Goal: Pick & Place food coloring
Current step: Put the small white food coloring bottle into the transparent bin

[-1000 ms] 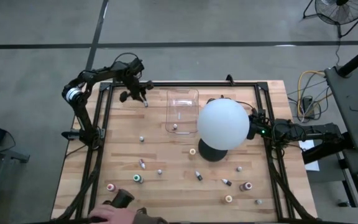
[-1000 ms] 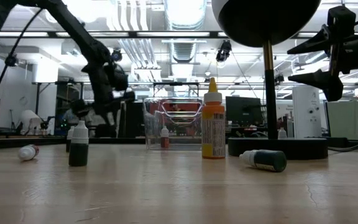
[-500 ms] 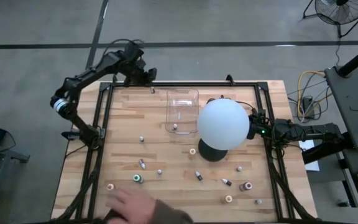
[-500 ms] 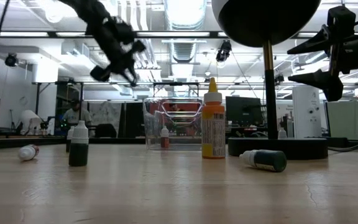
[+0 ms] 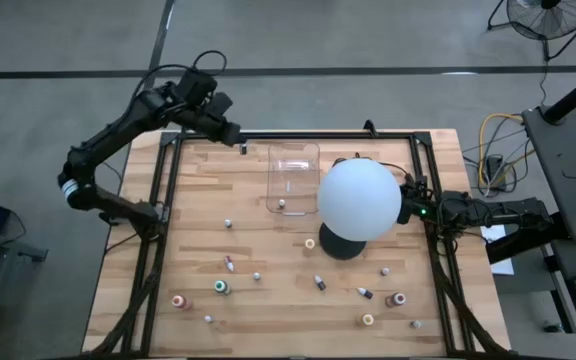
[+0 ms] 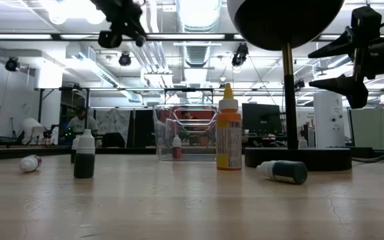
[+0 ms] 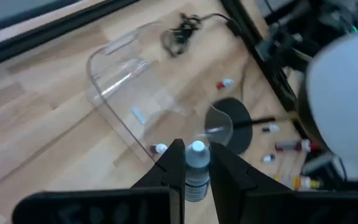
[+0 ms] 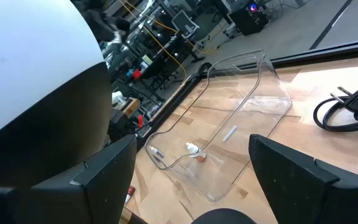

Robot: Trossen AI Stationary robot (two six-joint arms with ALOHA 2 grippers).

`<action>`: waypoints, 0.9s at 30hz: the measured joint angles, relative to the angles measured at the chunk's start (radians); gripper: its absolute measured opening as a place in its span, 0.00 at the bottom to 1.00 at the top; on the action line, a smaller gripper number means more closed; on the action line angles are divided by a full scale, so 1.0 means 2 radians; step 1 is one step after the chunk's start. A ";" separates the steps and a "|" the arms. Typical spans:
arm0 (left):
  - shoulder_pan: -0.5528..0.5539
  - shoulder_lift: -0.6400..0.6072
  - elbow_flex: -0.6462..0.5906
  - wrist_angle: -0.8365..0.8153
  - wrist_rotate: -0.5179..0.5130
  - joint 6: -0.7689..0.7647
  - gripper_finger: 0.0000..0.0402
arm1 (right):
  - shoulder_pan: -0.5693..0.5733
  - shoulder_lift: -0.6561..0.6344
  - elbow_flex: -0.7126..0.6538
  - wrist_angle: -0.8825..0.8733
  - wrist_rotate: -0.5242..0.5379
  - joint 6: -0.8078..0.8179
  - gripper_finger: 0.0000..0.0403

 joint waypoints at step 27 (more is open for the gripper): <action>-0.187 -0.078 -0.169 0.227 -0.198 0.114 0.06 | 0.000 0.000 0.000 0.000 0.000 0.000 0.75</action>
